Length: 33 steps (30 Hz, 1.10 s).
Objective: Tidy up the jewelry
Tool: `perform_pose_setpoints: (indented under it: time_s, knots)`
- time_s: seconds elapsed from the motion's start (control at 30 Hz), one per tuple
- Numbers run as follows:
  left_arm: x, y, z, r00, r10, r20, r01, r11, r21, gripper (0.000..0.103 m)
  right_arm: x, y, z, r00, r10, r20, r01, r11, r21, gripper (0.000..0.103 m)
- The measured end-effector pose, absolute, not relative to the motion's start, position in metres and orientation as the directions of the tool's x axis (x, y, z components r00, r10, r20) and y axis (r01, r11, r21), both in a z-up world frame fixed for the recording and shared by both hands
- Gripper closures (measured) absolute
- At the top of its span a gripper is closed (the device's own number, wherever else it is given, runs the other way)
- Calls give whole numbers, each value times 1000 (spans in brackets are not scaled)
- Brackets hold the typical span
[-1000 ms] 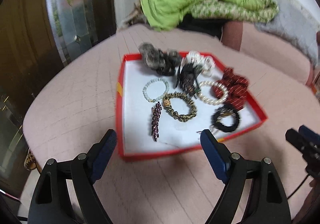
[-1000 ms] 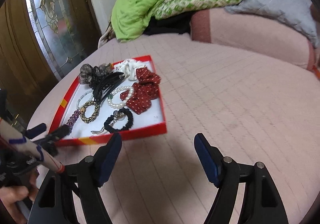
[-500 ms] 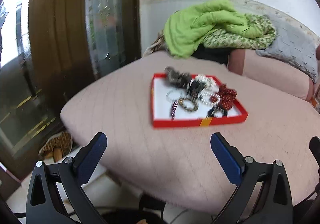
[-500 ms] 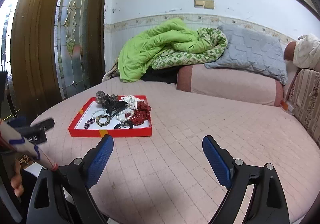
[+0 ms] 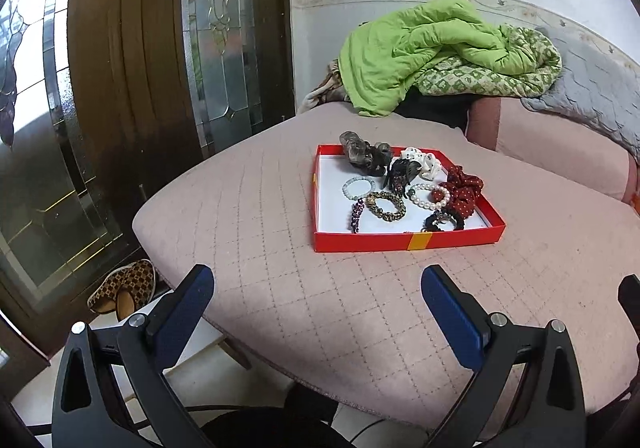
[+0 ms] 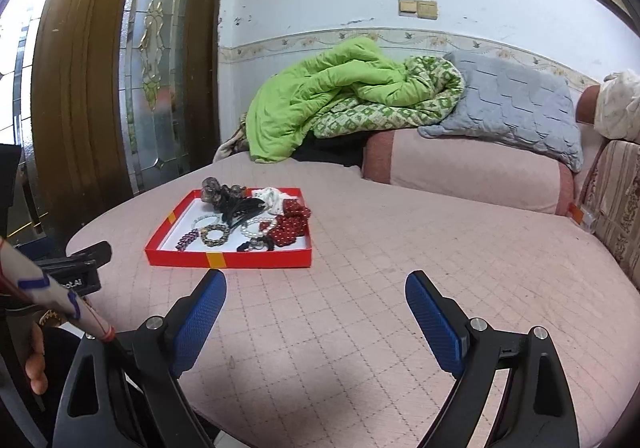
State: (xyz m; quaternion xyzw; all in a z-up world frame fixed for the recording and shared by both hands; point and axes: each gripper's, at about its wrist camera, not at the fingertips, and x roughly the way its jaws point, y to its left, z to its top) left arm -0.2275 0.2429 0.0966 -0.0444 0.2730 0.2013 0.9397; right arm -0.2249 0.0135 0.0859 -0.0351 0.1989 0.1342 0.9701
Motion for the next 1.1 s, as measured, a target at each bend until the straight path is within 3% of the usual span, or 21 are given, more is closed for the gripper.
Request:
perform_pose_setpoints:
  time_s: [1.1]
  knots:
    - [-225, 240, 92, 756, 348, -554, -393, 919, 41, 0, -222, 22, 78, 862, 267, -432, -308, 951, -27, 9]
